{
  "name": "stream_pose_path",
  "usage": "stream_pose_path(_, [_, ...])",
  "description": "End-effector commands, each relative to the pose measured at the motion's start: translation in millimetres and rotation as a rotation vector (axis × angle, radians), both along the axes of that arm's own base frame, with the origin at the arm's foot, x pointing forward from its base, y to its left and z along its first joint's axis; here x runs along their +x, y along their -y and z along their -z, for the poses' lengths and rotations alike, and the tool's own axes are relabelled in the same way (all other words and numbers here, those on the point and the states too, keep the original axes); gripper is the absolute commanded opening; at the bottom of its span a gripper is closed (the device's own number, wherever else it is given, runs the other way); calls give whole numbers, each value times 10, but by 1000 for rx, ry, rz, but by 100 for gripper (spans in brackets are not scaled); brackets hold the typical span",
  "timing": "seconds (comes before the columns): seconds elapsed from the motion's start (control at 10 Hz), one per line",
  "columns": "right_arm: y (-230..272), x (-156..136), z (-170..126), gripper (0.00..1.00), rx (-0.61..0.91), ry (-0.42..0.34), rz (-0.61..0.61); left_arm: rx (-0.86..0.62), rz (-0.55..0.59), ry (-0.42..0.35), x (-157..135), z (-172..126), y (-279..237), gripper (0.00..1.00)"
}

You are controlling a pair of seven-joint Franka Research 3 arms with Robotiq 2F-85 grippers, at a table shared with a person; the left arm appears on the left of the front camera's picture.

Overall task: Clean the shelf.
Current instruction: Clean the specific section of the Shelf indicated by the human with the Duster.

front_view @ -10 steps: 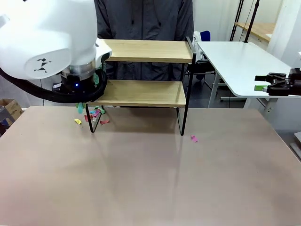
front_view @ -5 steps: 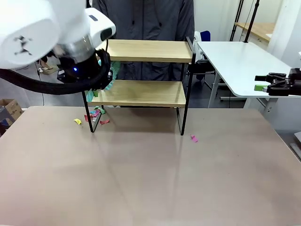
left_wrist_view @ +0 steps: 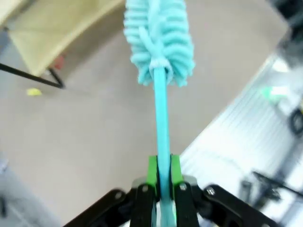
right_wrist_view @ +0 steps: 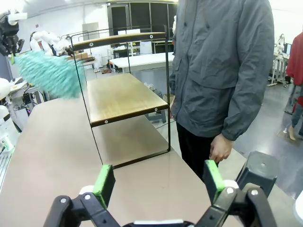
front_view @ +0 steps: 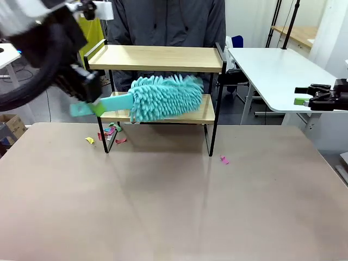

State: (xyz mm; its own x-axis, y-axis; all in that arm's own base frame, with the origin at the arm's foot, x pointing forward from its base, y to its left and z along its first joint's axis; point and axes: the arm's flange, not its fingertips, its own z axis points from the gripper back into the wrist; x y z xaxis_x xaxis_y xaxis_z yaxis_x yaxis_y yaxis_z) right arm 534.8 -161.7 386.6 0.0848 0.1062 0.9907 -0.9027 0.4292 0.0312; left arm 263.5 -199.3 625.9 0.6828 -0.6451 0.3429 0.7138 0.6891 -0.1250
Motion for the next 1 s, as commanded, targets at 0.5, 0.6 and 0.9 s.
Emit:
stream_pose_path(0.5, [-15, 10, -32, 100, -21, -2, 1, 267, 371, -177, -19, 348, -568, 13])
stream_pose_path(0.6, [-15, 10, -32, 100, -21, -2, 1, 256, 349, -143, 21, 417, -527, 13])
stream_pose_path(0.9, [-15, 10, -32, 100, -21, -2, 1, 260, 341, -237, -75, 280, -584, 13])
